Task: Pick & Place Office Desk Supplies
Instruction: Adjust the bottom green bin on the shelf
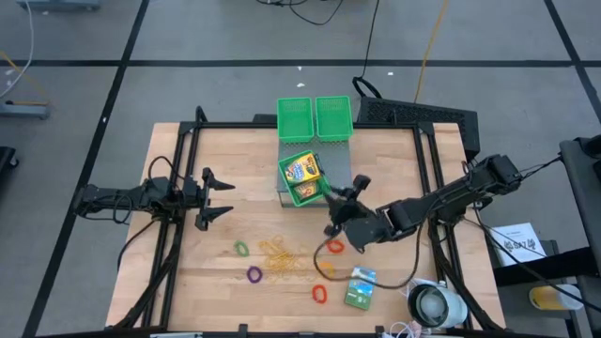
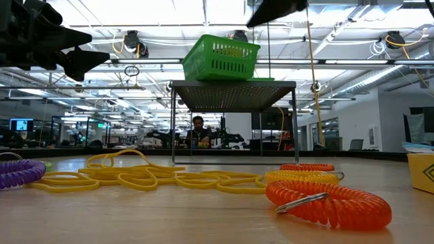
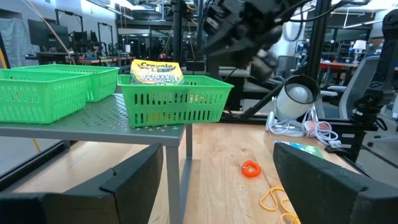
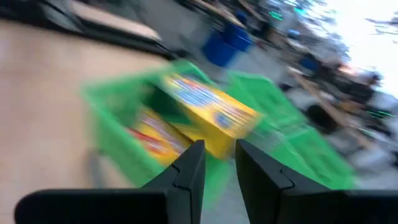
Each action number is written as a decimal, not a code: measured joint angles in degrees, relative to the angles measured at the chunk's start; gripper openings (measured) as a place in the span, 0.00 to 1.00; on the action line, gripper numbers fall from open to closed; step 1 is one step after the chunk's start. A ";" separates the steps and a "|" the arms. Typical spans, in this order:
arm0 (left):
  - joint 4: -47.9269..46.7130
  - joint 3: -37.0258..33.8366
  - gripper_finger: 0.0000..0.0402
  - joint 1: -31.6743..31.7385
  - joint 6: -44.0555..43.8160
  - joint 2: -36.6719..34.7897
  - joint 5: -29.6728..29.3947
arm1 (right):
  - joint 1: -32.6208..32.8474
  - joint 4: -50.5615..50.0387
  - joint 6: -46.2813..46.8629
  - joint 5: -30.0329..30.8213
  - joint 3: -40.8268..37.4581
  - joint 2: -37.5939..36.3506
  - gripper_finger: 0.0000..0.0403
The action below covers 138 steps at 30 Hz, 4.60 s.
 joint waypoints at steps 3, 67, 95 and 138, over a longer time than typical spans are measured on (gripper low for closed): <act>0.01 0.00 0.77 -0.01 0.00 0.00 0.00 | 1.10 8.15 -0.22 -7.26 0.00 0.06 0.19; 0.00 -0.01 0.77 -0.01 0.00 -0.01 0.00 | 0.57 38.94 -18.20 22.42 0.02 22.90 0.00; 0.00 0.00 0.77 -0.02 0.00 -0.02 0.00 | 2.01 39.27 -18.74 16.66 0.02 22.68 0.00; 0.00 0.00 0.77 0.00 0.00 0.00 0.00 | -7.89 25.48 0.68 2.75 -27.28 -13.46 0.00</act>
